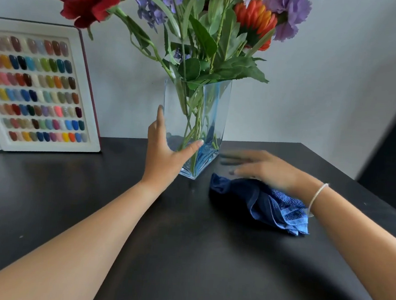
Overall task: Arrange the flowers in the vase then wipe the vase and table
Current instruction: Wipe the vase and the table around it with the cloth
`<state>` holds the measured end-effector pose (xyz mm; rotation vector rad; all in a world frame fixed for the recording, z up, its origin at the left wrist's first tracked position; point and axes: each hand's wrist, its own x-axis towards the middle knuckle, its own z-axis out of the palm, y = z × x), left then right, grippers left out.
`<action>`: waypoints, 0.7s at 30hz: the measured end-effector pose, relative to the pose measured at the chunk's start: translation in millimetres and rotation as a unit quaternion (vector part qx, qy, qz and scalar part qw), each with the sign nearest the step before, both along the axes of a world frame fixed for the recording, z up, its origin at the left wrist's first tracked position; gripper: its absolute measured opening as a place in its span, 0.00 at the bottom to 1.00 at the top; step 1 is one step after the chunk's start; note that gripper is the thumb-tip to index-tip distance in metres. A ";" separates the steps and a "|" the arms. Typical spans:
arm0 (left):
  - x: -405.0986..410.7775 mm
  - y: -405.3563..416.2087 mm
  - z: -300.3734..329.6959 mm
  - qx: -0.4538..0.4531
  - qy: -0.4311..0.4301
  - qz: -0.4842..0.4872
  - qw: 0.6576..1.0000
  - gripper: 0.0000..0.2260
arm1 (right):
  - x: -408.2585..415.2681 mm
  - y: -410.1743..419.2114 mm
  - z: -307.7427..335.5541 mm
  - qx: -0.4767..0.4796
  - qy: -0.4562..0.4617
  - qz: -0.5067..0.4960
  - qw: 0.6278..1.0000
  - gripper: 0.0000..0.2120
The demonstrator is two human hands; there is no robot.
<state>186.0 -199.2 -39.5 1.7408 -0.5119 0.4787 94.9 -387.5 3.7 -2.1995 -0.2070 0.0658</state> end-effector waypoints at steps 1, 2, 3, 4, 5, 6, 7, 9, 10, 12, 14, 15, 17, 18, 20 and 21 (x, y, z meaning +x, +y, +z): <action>0.4 -0.4 -0.4 0.009 -0.009 0.010 1.000 0.45 | 8.6 -2.7 0.7 0.055 -0.010 -0.033 0.998 0.22; 1.2 -0.7 -0.7 0.015 -0.019 0.019 1.000 0.45 | 18.8 -4.8 0.5 0.112 -0.022 -0.075 0.991 0.21; 2.1 -1.0 -0.8 0.020 -0.028 0.026 0.999 0.45 | 30.4 -6.3 -0.7 0.167 -0.032 -0.120 0.978 0.21; 2.6 -1.2 -1.0 0.025 -0.033 0.034 0.999 0.45 | 41.4 -6.6 -2.2 0.209 -0.035 -0.157 0.964 0.22; 3.2 -1.1 -0.9 0.030 -0.037 0.041 0.998 0.45 | 51.6 -6.1 -3.6 0.235 -0.034 -0.180 0.954 0.23; 4.3 -0.9 -1.0 0.034 -0.040 0.049 0.997 0.45 | 61.5 -4.5 -5.2 0.250 -0.028 -0.190 0.949 0.25; 5.3 -0.6 -1.0 0.038 -0.042 0.056 0.997 0.45 | 70.1 -3.0 -7.0 0.259 -0.021 -0.191 0.947 0.27; 6.4 0.4 -1.2 0.042 -0.044 0.070 0.996 0.45 | 83.9 0.0 -11.2 0.275 -0.013 -0.191 0.942 0.30; 7.3 1.0 -1.4 0.041 -0.044 0.074 0.995 0.45 | 89.3 0.7 -12.7 0.282 -0.013 -0.191 0.940 0.31; 8.9 2.5 -1.6 0.035 -0.037 0.069 0.996 0.44 | 96.6 0.4 -14.8 0.285 -0.012 -0.190 0.940 0.30; 11.8 5.7 -1.8 0.017 -0.022 0.050 0.998 0.43 | 100.6 -1.4 -16.8 0.275 -0.015 -0.186 0.943 0.27; 13.8 7.7 -1.7 0.004 -0.010 0.037 0.999 0.43 | 101.5 -1.4 -17.6 0.269 -0.017 -0.183 0.945 0.26; 17.7 11.8 -1.5 -0.018 0.009 0.010 1.000 0.42 | 102.2 1.3 -19.2 0.266 -0.020 -0.176 0.948 0.25; 19.4 13.3 -1.2 -0.026 0.014 -0.001 1.000 0.42 | 102.6 3.2 -20.0 0.268 -0.024 -0.172 0.948 0.24; 22.4 16.2 -1.6 -0.040 0.020 -0.022 0.999 0.41 | 102.8 5.7 -21.3 0.272 -0.032 -0.175 0.946 0.23; 24.3 17.3 -2.2 -0.045 0.021 -0.031 0.998 0.40 | 102.6 5.8 -21.4 0.271 -0.039 -0.184 0.944 0.21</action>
